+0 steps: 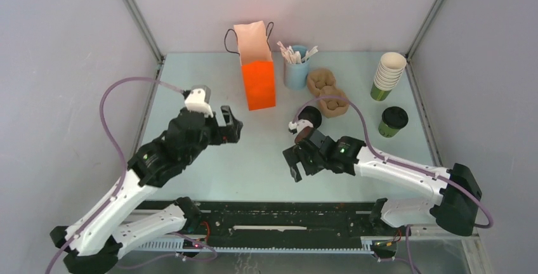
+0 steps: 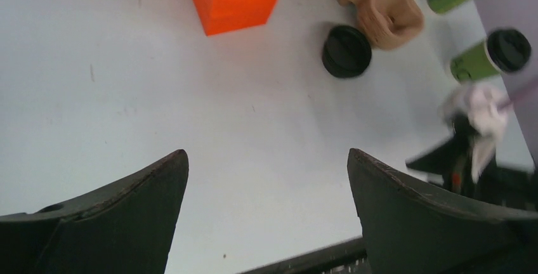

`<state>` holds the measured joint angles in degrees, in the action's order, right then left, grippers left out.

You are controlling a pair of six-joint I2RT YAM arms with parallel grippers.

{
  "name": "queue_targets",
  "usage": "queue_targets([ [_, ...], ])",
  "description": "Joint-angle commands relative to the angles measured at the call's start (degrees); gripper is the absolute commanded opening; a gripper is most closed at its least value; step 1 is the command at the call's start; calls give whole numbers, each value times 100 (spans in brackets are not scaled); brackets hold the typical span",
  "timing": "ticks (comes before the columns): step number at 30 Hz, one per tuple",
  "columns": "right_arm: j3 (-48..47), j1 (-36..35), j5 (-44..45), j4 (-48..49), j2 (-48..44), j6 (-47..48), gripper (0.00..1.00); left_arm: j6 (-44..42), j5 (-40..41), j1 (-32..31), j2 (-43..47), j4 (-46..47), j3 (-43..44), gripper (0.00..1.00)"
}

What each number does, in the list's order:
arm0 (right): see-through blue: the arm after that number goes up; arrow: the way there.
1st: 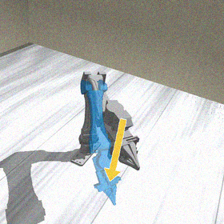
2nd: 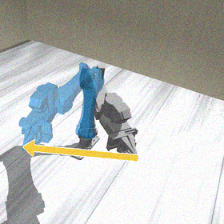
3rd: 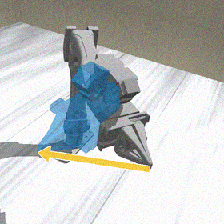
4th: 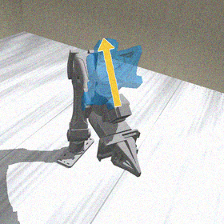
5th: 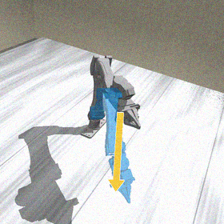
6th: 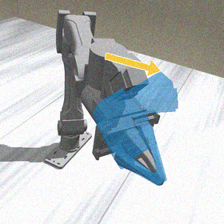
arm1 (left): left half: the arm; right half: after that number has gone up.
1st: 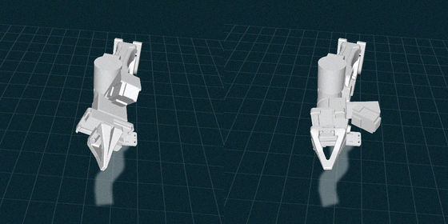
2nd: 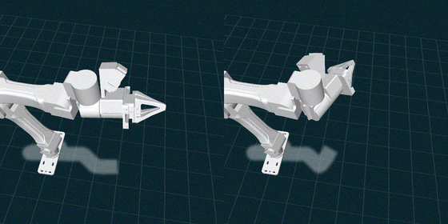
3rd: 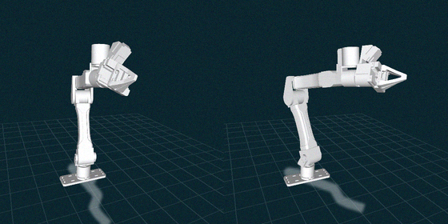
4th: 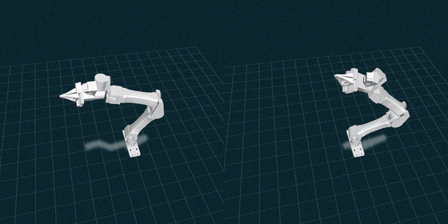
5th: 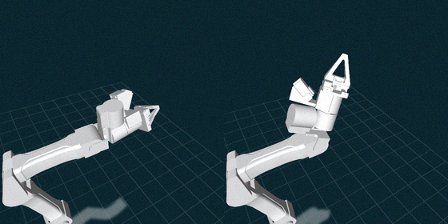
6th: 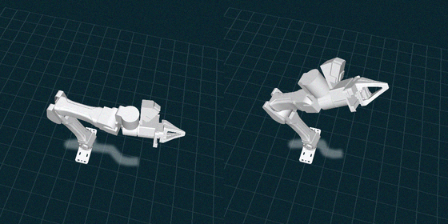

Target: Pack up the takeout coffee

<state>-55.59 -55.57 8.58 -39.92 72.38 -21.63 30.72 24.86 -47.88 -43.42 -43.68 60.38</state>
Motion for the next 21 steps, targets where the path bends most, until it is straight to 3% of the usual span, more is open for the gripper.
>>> queue_targets([
  [1, 267, -127, 115, 571, -459, -94, 100, -270, -632, 932, -657, 661, 643, 100],
  [10, 782, 738, -343, 971, -1137, 379, 100, -109, -1609, 2736, -2893, 1261, 2781, 100],
  [21, 1056, 2330, -1245, 1334, -1636, 37, 100, -422, -1392, 3045, -5215, 1136, 5187, 97],
])
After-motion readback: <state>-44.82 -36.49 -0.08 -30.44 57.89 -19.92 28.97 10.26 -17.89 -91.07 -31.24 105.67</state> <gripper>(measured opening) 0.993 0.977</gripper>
